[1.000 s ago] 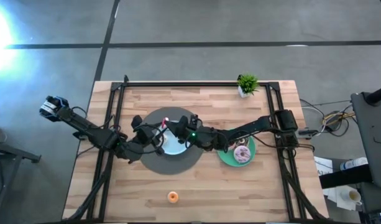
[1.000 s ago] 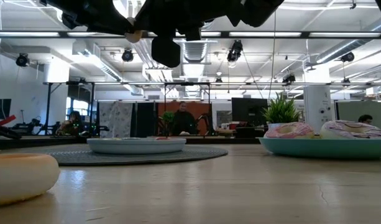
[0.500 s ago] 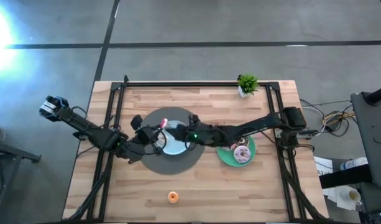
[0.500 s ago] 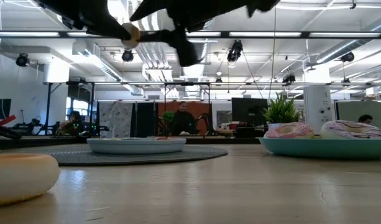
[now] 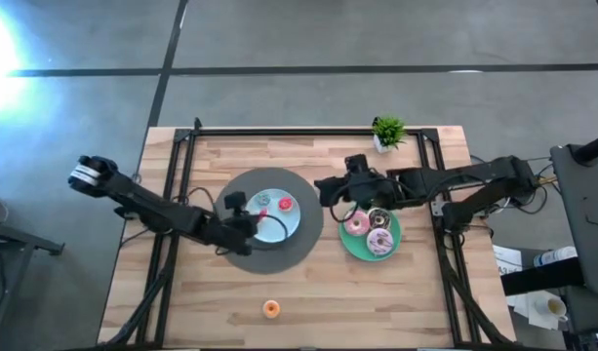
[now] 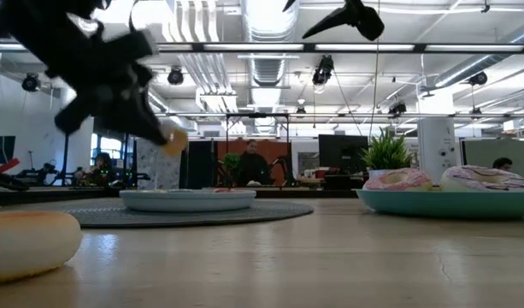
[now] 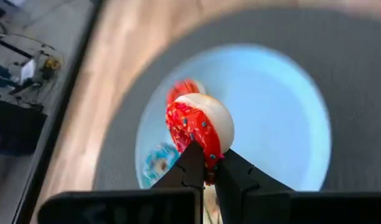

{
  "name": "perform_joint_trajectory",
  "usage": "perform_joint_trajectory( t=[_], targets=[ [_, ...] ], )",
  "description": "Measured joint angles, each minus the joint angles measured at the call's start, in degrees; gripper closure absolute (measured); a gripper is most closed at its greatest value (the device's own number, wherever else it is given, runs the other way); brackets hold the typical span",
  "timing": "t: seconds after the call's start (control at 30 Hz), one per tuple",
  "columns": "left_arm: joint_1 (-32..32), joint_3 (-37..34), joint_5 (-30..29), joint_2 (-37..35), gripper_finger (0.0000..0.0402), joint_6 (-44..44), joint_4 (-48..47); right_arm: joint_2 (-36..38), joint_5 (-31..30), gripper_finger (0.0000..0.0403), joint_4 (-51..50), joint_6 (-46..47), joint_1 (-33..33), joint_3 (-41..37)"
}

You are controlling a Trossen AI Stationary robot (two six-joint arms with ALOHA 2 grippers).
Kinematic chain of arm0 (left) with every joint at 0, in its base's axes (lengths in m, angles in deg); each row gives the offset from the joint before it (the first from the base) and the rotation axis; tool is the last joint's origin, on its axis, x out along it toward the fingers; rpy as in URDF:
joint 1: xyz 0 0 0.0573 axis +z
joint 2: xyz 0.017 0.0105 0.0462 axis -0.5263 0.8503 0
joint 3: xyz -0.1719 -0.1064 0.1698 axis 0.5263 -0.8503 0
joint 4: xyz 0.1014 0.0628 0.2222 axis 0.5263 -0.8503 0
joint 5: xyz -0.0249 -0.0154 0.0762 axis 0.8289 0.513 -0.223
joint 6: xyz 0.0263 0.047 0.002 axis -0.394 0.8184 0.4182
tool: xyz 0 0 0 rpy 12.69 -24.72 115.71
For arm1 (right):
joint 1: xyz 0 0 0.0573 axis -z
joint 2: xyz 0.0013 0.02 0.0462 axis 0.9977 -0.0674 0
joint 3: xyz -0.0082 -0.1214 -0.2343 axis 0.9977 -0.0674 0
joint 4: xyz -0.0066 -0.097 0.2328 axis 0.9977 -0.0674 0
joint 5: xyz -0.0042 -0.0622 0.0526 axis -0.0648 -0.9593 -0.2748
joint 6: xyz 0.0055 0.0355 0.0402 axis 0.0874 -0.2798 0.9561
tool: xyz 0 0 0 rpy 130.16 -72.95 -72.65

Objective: Pick & Place donuts
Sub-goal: Put the small red donut on the blue plate, then put the small yellow donut on the blue plate

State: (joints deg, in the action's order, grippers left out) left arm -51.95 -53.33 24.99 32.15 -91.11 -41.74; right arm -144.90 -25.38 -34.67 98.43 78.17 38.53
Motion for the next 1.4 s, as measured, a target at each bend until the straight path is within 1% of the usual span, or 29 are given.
perform_joint_trajectory(
  t=[0.17,0.27,0.37,0.5,0.57,0.7,0.87,0.97,1.03,1.1,1.2,1.27,1.4],
  targets=[
    [1.94,1.57,6.16,7.74,0.0401,8.32,2.23,0.6,-0.47,0.0179,-0.95,-0.5,-0.06,-0.16],
    [2.91,3.37,9.49,12.49,0.0401,9.81,1.95,0.11,-0.36,0.0179,-0.91,-0.63,-0.04,-0.16],
    [3.49,5.29,10.05,16.13,0.0401,9.56,1.53,-0.67,0.24,0.0179,-0.95,-0.63,-0.07,-0.16],
    [4.11,7.39,10.27,19.19,0.0398,8.15,-0.72,-0.93,0.53,0.0179,-0.89,-1.08,-0.66,-0.16],
    [4.18,8.53,10.51,19.51,0.0385,7.59,-3.06,-0.99,0.56,0.0179,-0.91,-1.34,-0.77,-0.16],
    [4.15,10.05,11.2,19.42,0.0344,6.53,-7.01,-0.97,0.55,0.0179,-0.91,-1.72,-1.22,-0.16],
    [4.1,11.58,11.87,18.27,0.0297,6.39,-9.01,-0.95,0.9,0.0179,-0.86,-2.28,-1.29,-0.16],
    [3.93,13.09,12.1,16.65,0.0284,4.2,-13.34,-0.93,2.16,0.0179,-0.93,-2.91,-1.27,-0.16],
    [3.74,13.89,12.92,14.54,0.0281,2.2,-16.36,-0.93,4.19,0.0179,-0.95,-3.68,-1.29,-0.16],
    [3.26,13.87,13.79,11.51,0.028,-0.04,-19.44,-1.03,6.86,0.0179,-0.93,-6.69,-1.59,-0.16],
    [1.38,12.89,14.33,5.48,0.028,-2.99,-21.42,-2.64,10.89,0.0179,-0.66,-10.04,-2.82,-0.11],
    [-0.58,11.82,14.58,0.95,0.028,-4.91,-21.57,-5.01,15.97,0.0179,-0.33,-9.83,-3.62,-0.12],
    [-4.77,10.09,14.89,-7.26,0.028,-11.77,-21.73,-12.4,25.84,0.0179,5.65,-9.31,-5.41,-0.13]
  ],
)
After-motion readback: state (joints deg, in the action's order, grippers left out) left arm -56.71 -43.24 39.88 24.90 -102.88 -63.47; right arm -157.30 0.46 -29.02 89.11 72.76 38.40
